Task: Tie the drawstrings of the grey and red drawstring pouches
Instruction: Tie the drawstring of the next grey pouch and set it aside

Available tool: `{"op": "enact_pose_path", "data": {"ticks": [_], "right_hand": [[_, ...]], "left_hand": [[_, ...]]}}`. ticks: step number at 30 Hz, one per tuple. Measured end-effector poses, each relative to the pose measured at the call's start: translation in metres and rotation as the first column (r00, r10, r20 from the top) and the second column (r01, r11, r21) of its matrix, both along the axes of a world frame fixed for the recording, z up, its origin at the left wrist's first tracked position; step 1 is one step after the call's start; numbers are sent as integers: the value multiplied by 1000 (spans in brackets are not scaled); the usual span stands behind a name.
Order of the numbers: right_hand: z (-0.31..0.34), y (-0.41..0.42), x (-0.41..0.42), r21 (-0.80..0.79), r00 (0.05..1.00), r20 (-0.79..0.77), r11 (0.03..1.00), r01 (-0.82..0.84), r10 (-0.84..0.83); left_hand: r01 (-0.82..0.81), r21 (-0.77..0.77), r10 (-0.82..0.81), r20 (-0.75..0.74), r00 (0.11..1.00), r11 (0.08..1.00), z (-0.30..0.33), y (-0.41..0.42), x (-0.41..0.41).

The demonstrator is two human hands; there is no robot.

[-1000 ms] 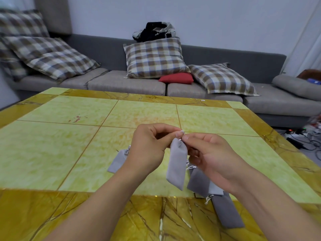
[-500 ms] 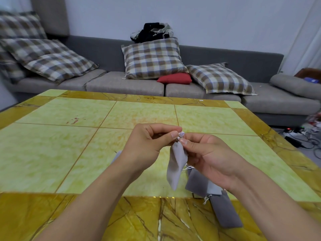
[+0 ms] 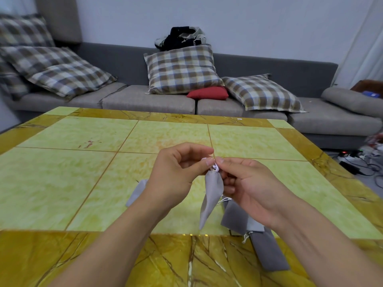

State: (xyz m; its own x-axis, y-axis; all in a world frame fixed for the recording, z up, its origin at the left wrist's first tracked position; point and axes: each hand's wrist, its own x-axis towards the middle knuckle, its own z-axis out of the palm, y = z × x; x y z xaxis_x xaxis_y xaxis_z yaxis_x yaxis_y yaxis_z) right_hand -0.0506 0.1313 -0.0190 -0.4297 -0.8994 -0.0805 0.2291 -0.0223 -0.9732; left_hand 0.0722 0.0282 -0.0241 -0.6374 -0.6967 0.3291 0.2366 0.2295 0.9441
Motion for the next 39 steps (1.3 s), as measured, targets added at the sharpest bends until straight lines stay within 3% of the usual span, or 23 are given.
{"op": "enact_pose_path", "data": {"ticks": [6,11,14,16,22,26,29,39], "right_hand": [[1,1,0,33,999,41,999,0,-2],[-1,0,1,77,997,82,997,12,-18],[0,1,0,82,991,131,997,3,-14],[2,0,0,76,987,159,997,14,-26],[6,0,-1,63,986,110,991,117,-123],[7,0,-5,35,974,-30,973,228,-227],[8,0,-4,-6,949,-110,955,296,-295],[7,-1,2,-92,939,-3,935,342,-344]], "left_hand": [[38,-384,-12,71,997,922,4,-7,8],[-48,-741,94,21,995,670,1,-14,7],[-53,-849,132,20,991,526,1,-13,7],[-59,-868,135,9,991,493,0,-13,8],[-92,-837,216,32,976,539,-3,-7,4],[-136,-707,237,46,971,694,-5,-12,3],[-159,-633,228,28,973,757,-4,-9,1],[-196,-589,228,-20,973,784,-4,-6,-2]]}}
